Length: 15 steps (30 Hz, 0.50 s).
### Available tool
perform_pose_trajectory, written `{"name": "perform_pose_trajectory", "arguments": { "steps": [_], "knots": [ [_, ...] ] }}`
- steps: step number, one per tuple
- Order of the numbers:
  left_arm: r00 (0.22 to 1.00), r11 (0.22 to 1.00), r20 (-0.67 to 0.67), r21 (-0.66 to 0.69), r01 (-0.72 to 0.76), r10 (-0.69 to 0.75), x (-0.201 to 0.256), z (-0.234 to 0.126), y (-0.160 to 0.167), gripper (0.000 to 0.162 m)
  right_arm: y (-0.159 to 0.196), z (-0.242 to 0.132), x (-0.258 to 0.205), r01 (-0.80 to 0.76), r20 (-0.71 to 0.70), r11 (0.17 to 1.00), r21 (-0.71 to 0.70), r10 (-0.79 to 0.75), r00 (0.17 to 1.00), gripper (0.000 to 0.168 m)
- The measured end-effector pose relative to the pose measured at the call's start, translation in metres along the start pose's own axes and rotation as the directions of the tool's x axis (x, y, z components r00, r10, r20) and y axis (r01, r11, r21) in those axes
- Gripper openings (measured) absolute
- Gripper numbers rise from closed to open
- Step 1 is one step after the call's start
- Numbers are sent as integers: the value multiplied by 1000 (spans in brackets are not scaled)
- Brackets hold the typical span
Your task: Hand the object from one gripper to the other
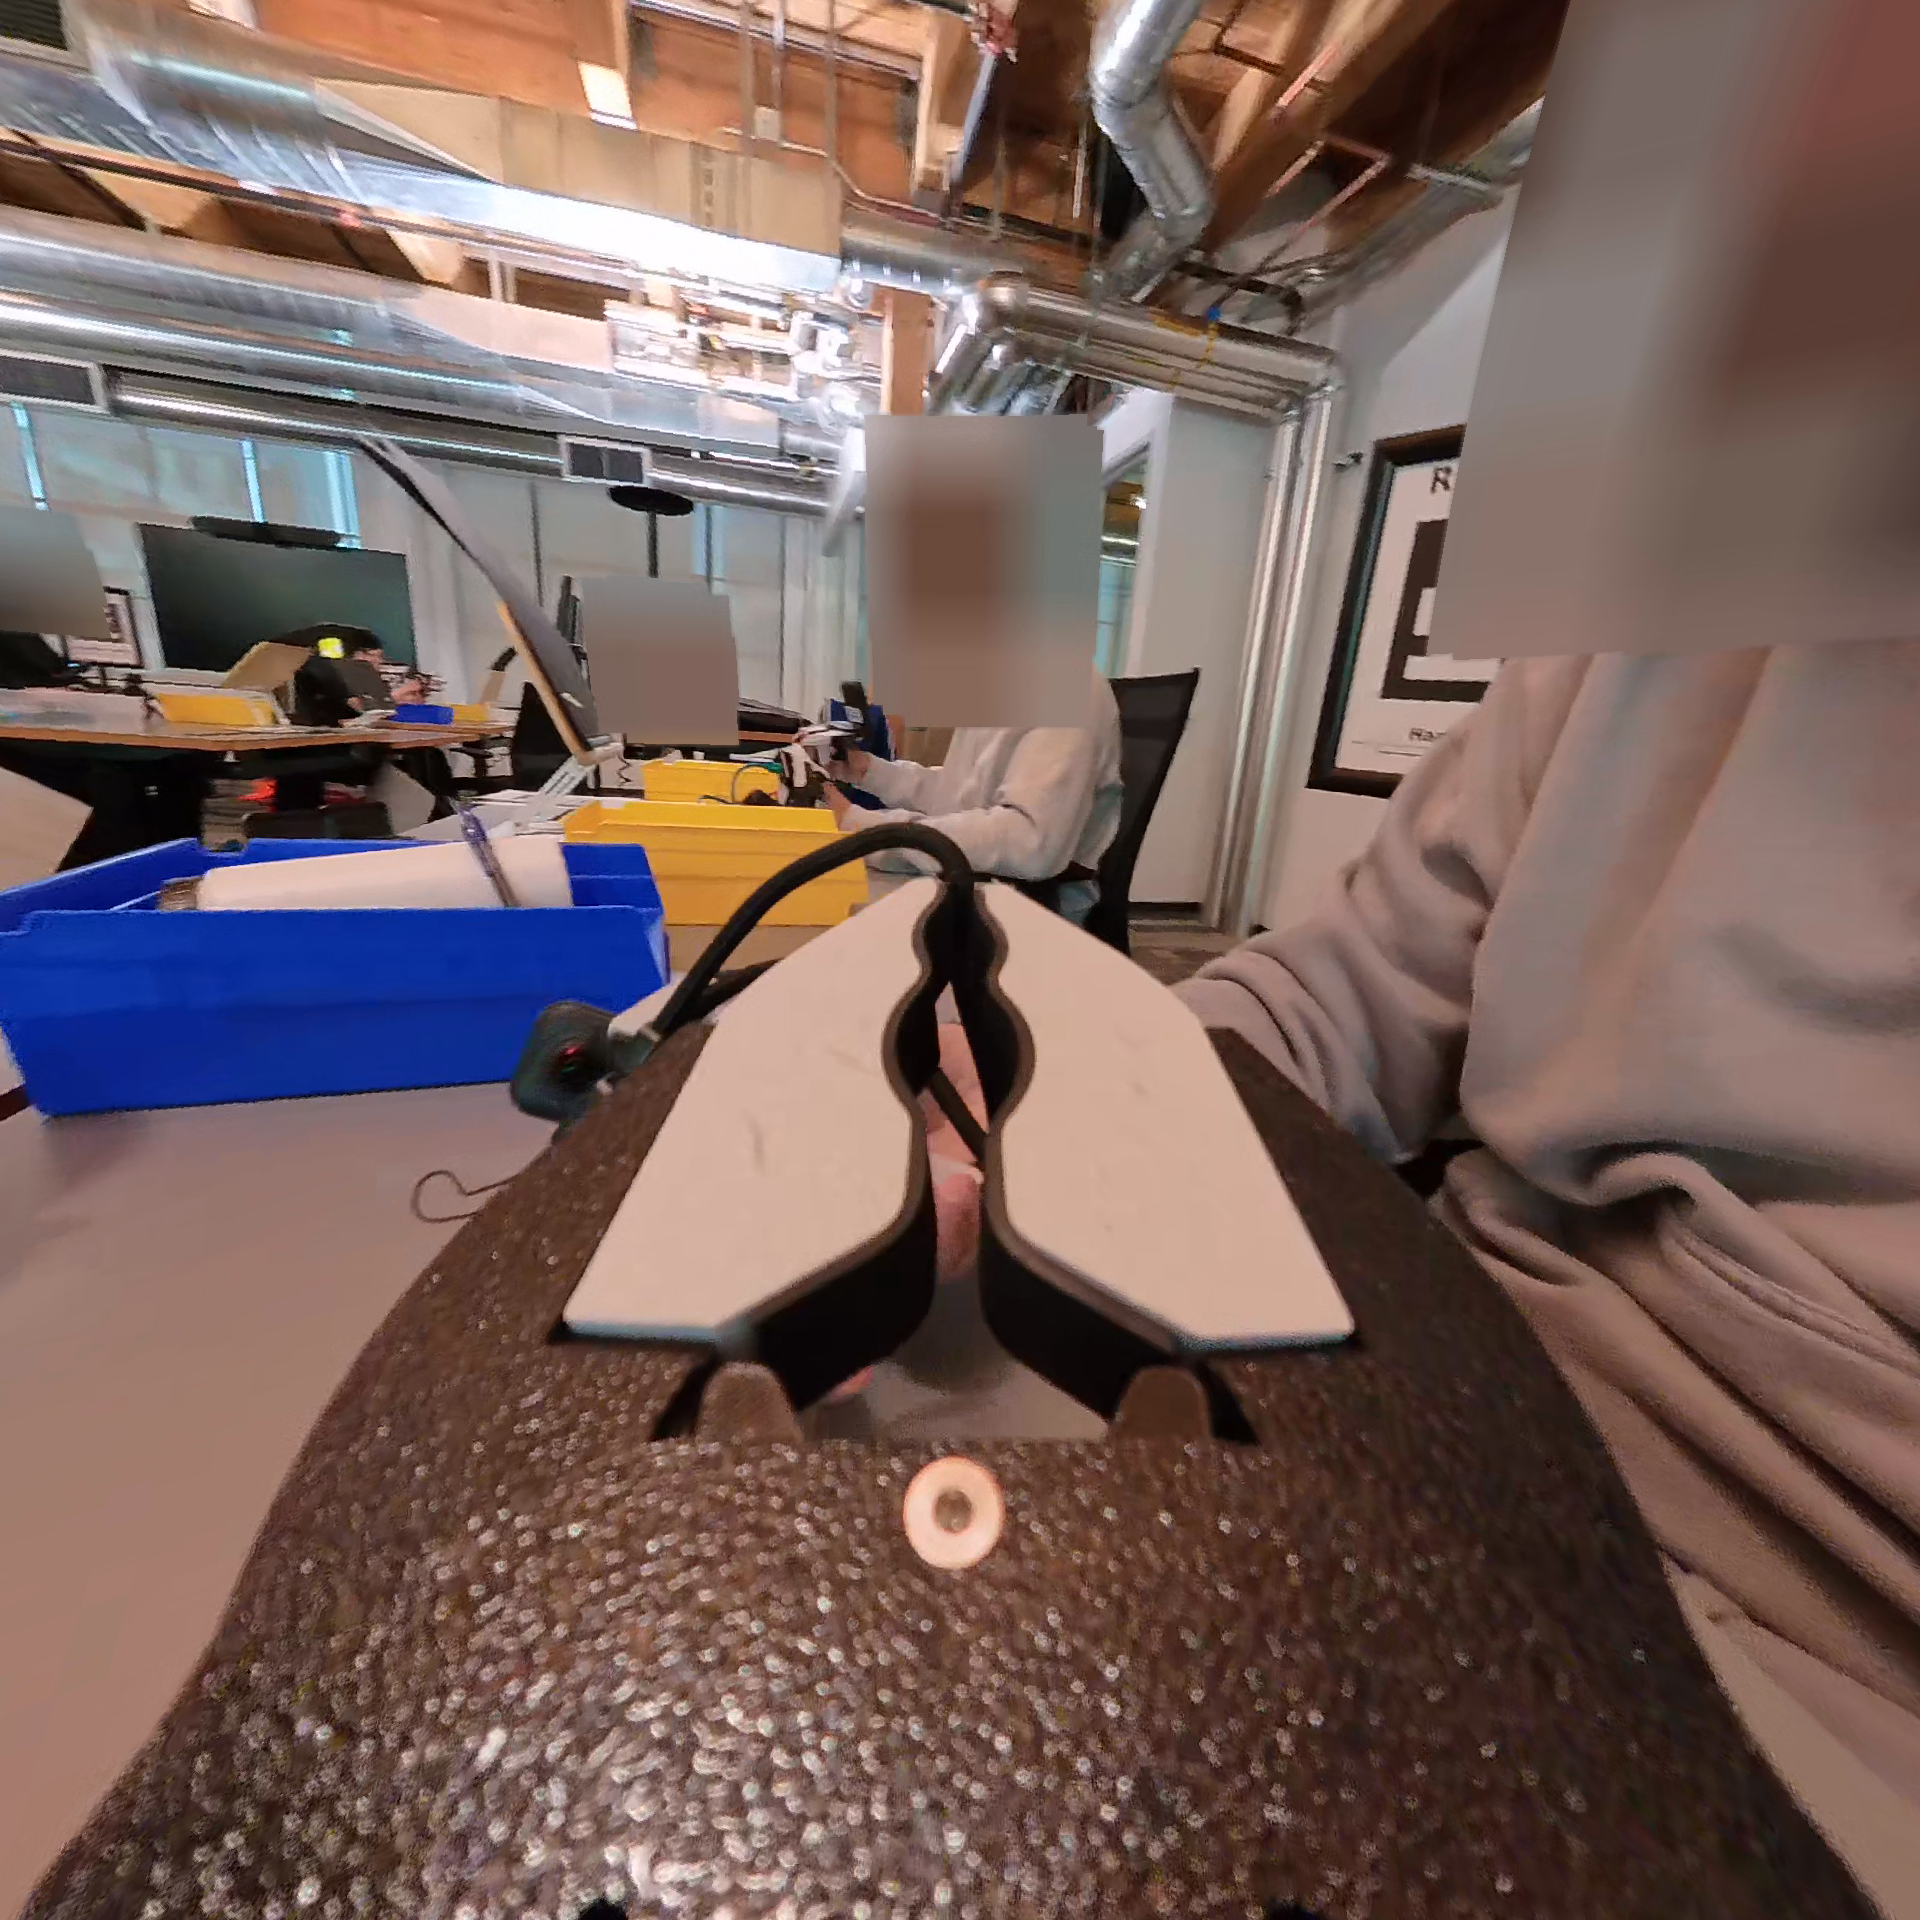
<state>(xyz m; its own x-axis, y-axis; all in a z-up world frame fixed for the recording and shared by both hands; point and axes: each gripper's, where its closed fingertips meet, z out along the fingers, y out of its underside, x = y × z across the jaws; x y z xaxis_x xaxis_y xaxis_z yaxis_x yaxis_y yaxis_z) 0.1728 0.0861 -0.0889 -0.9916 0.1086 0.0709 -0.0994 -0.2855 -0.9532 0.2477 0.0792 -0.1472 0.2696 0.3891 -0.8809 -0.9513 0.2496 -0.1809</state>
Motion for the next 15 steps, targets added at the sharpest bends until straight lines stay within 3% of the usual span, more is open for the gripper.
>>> {"name": "perform_pose_trajectory", "arguments": {
  "steps": [3, 5, 9, 12, 15],
  "knots": [
    [1000, 999, -24, -37, -1, 0, 4, 3, 7, 2, 10, 7, -12, -43, 86, 998, -38, 47, 995, 49],
    [1000, 999, -28, -42, 2, -3, 5, 3, 9, 2, 3, 5, -23, -79, 175, 997, -3, 78, 982, 22],
    [1000, 999, -13, -47, 6, -6, 3, 1, 12, 2, 6, 1, -17, 66, 104, 996, -52, -60, 993, 15],
    [999, 998, 30, -62, 27, -25, -4, -1, 16, 2, 4, 2, -21, 278, 56, 959, -58, -275, 960, 11],
    [989, 994, 149, -100, 42, -27, -21, -7, 23, 8, -2, -1, -21, 569, -65, 813, -121, -578, 813, 8]
  ]
}}
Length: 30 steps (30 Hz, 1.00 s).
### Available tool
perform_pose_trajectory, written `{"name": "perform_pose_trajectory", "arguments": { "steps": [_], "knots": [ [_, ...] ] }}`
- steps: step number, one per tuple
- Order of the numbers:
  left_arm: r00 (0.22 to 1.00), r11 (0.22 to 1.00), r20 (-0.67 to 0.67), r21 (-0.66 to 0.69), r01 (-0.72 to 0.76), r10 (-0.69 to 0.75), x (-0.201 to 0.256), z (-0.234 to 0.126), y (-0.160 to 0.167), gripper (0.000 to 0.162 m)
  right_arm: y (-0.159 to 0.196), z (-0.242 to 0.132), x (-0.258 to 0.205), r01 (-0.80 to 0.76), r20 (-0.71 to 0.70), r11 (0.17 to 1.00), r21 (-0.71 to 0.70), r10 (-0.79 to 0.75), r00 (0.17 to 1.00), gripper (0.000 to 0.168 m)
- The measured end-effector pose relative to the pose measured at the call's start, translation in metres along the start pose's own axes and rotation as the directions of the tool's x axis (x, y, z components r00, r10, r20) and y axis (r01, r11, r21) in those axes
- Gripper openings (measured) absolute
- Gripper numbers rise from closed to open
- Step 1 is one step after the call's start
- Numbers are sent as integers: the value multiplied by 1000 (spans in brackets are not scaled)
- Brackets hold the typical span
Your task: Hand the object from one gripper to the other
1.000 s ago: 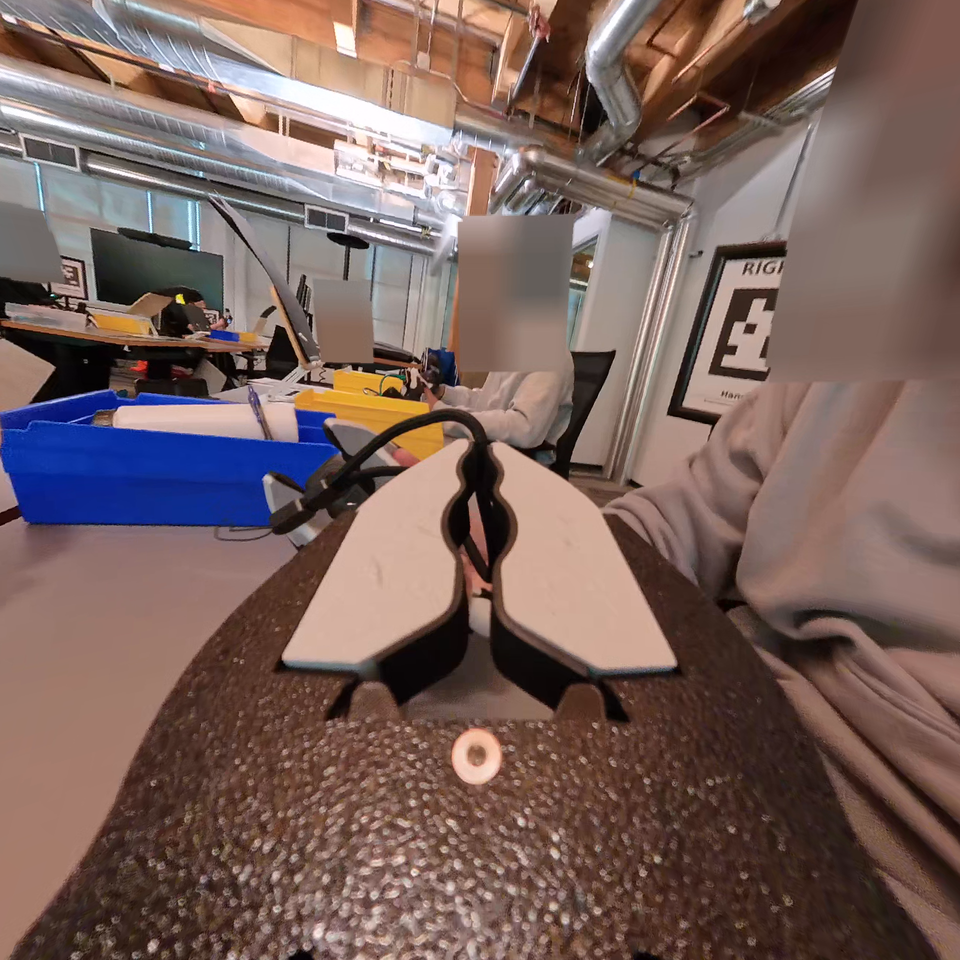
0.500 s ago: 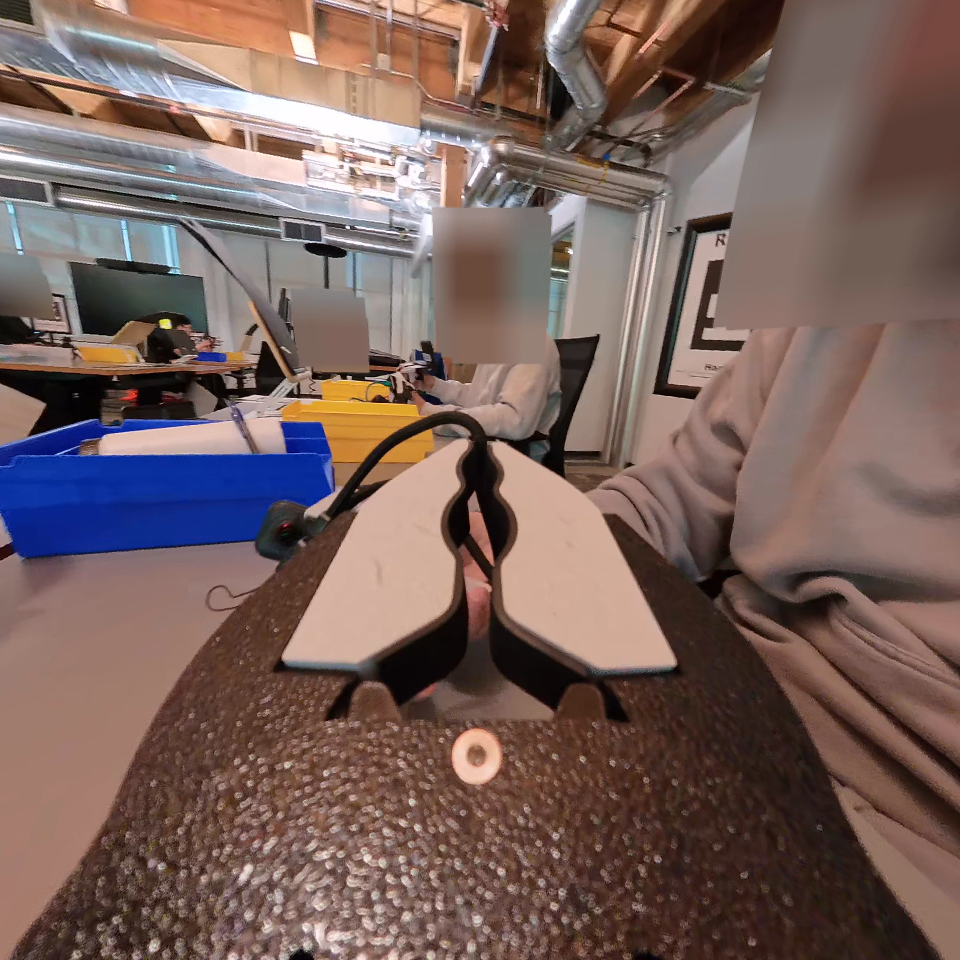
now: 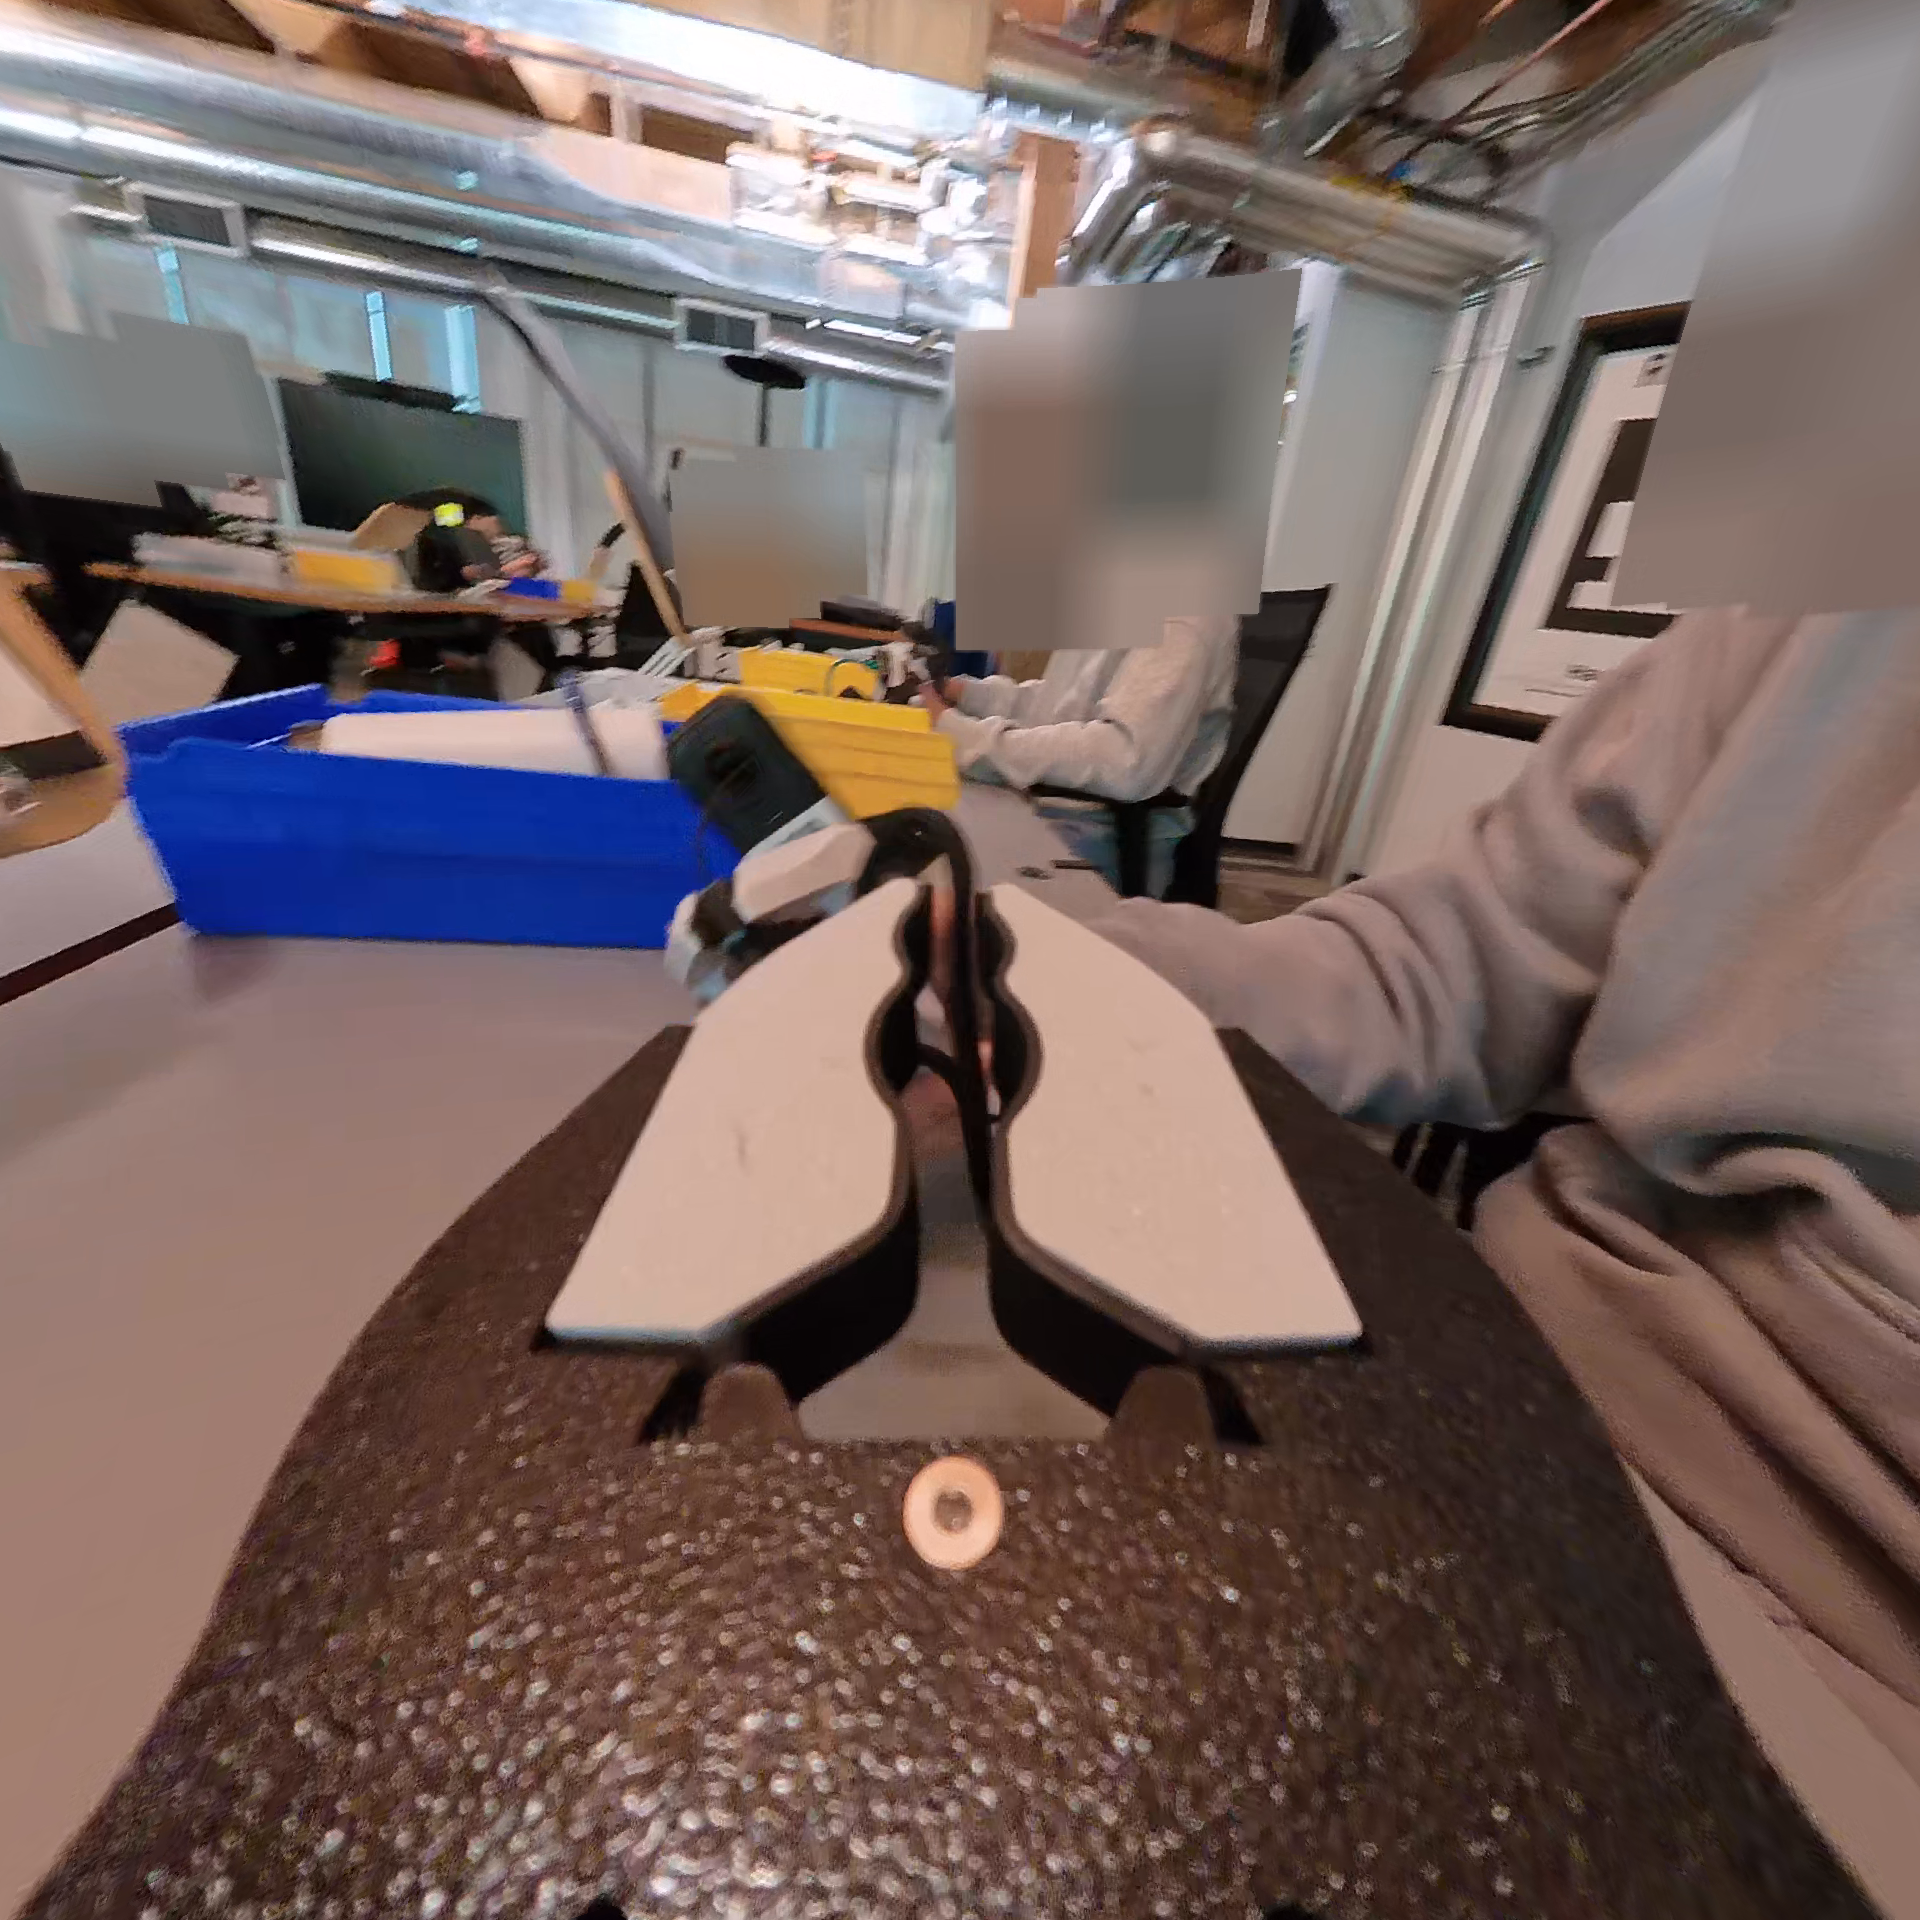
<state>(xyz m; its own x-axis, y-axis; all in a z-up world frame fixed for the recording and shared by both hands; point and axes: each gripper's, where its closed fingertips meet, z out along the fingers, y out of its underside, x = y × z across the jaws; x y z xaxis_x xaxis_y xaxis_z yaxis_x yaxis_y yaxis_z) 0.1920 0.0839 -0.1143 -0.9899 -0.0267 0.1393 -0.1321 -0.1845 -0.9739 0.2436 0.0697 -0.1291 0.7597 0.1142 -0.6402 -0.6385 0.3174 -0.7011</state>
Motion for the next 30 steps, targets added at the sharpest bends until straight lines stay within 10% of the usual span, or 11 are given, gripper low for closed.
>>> {"name": "perform_pose_trajectory", "arguments": {
  "steps": [3, 6, 14, 19, 26, 30],
  "knots": [
    [982, 999, 188, -42, -15, 22, -26, -7, 3, 31, -8, -7, 5, 334, -170, 939, -85, -344, 924, 8],
    [921, 991, 370, -96, -93, 123, -47, -15, -1, 43, -15, -15, 15, 625, -316, 726, -287, -688, 654, 8],
    [812, 917, 437, -277, -287, 386, -41, 26, 3, 45, -25, -22, 20, 755, -290, 153, -637, -956, -51, 8],
    [808, 886, 402, -357, -295, 431, -38, 36, 17, 45, -25, -21, 21, 711, -239, 29, -702, -951, -198, 8],
    [905, 971, 408, -239, -22, 121, -35, 45, 23, 40, -30, -25, 21, 626, -133, -178, -759, -899, -417, 7],
    [884, 961, 449, -275, -4, 132, -43, 43, 32, 8, -29, -22, 19, 619, -120, -209, -757, -887, -446, 7]
  ]
}}
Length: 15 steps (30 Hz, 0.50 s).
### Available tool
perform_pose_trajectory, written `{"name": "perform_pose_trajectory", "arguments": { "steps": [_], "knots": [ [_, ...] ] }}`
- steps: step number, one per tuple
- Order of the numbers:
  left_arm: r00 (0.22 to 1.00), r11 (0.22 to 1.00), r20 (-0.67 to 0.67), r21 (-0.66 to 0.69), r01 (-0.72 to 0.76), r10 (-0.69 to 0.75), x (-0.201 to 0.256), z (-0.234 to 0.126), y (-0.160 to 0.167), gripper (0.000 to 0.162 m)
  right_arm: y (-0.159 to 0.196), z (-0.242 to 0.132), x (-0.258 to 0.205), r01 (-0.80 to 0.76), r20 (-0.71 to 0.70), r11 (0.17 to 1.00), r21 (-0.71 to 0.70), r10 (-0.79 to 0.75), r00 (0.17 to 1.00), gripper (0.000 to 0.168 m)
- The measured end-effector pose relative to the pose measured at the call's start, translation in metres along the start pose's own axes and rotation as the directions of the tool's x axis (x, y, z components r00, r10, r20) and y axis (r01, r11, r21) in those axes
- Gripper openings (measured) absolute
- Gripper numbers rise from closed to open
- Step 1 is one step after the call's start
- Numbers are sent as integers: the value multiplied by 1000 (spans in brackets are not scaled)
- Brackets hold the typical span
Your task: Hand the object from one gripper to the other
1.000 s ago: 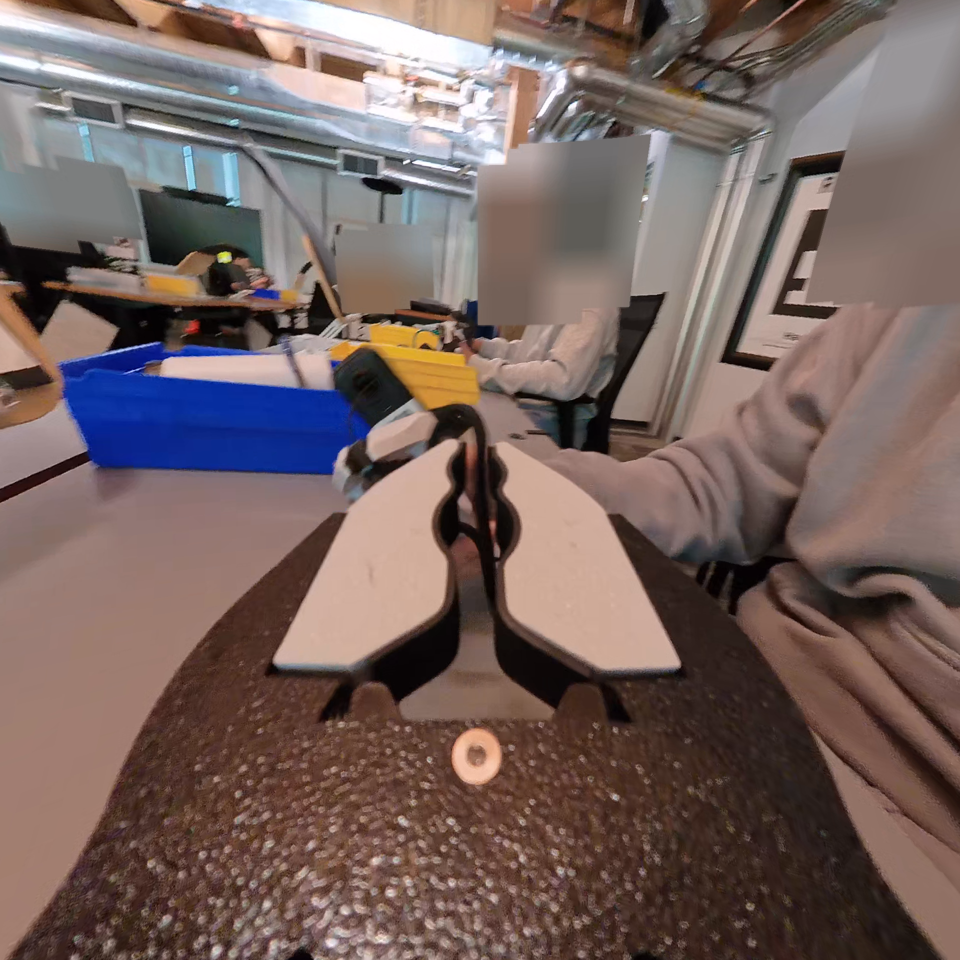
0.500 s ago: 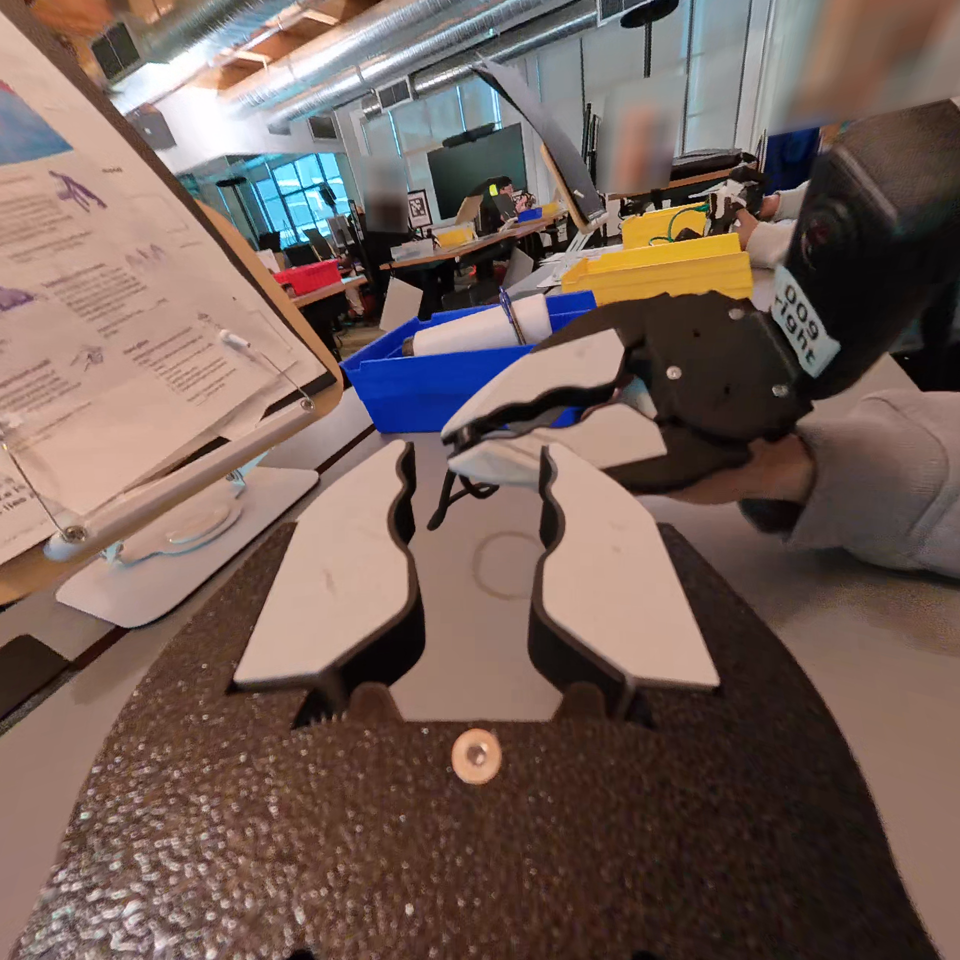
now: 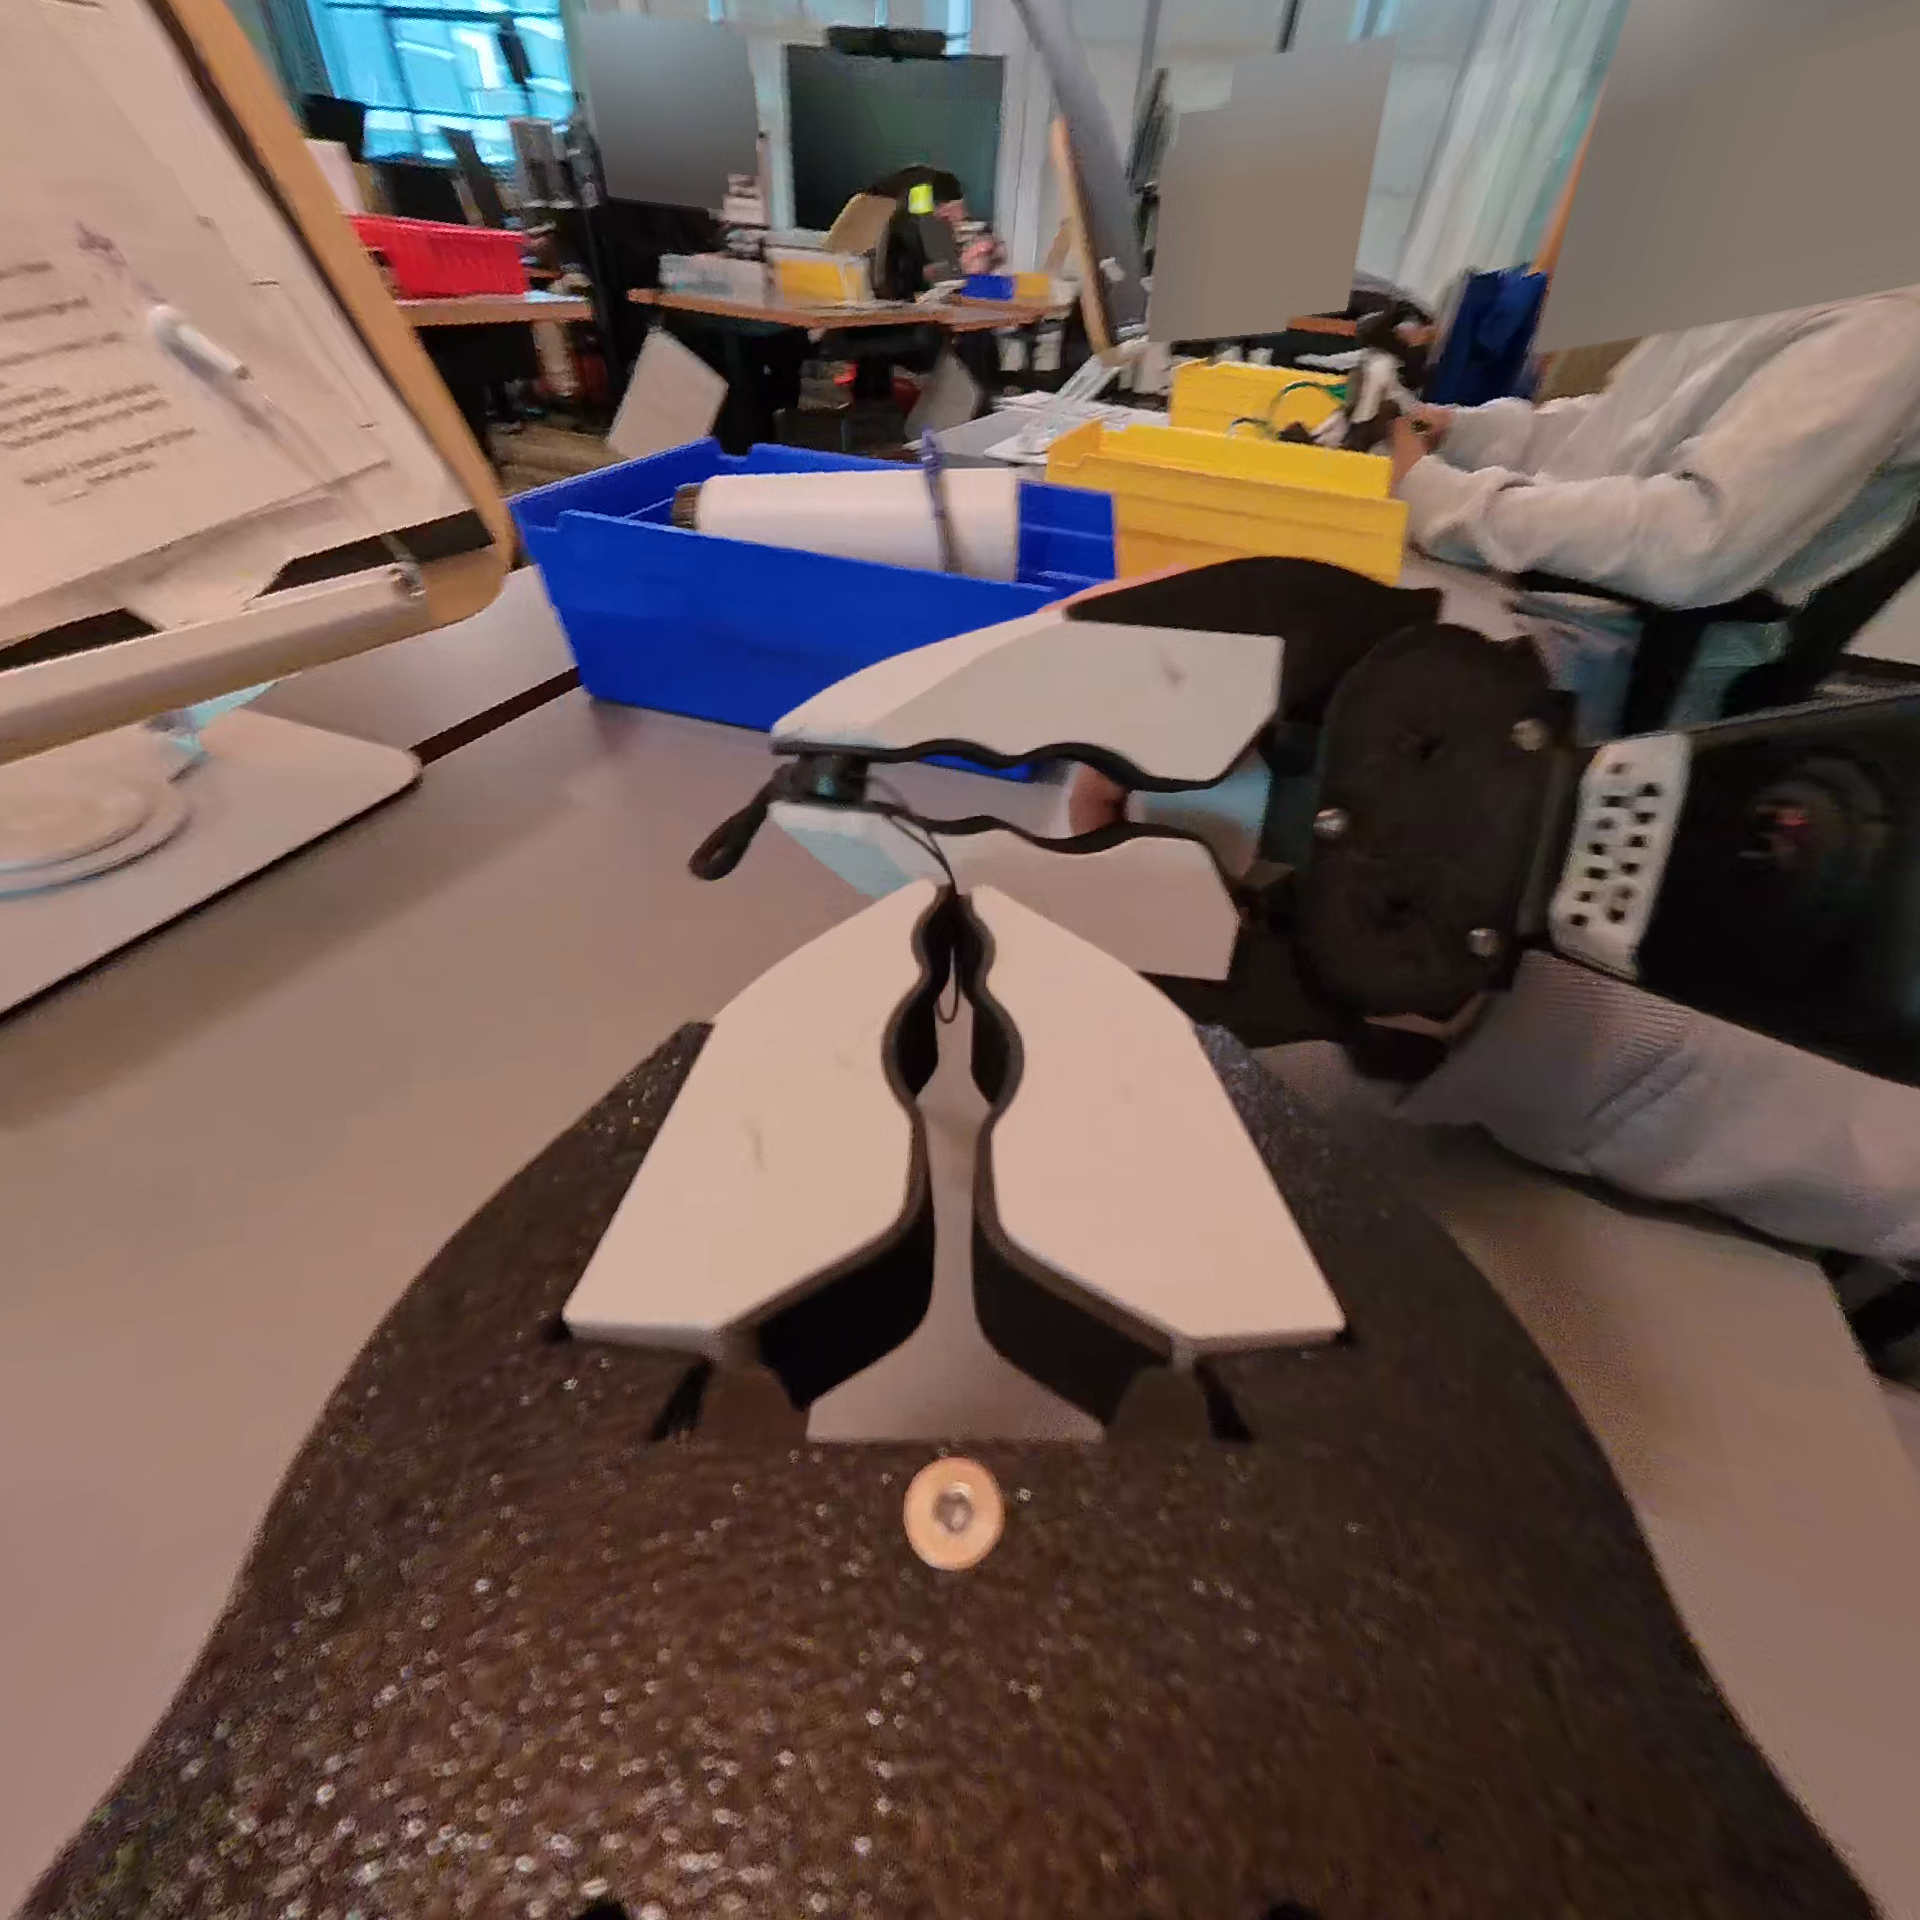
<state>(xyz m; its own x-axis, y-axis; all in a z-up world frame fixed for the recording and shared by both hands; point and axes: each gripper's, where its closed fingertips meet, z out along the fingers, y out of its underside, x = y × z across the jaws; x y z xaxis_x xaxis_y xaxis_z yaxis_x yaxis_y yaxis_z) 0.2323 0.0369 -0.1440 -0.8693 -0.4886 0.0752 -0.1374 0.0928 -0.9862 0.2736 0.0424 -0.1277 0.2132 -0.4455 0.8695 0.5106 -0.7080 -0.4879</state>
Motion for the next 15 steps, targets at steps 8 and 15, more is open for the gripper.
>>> {"name": "perform_pose_trajectory", "arguments": {
  "steps": [8, 15],
  "knots": [
    [997, 998, 72, 55, -6, 2, -17, -9, -6, 0, 0, -4, 2, -269, 70, 961, 64, 265, 962, 7],
    [997, 986, 52, 160, 44, -53, -23, -20, -18, 0, -7, -4, 2, -401, 104, 909, 112, 390, 915, 36]
  ]
}}
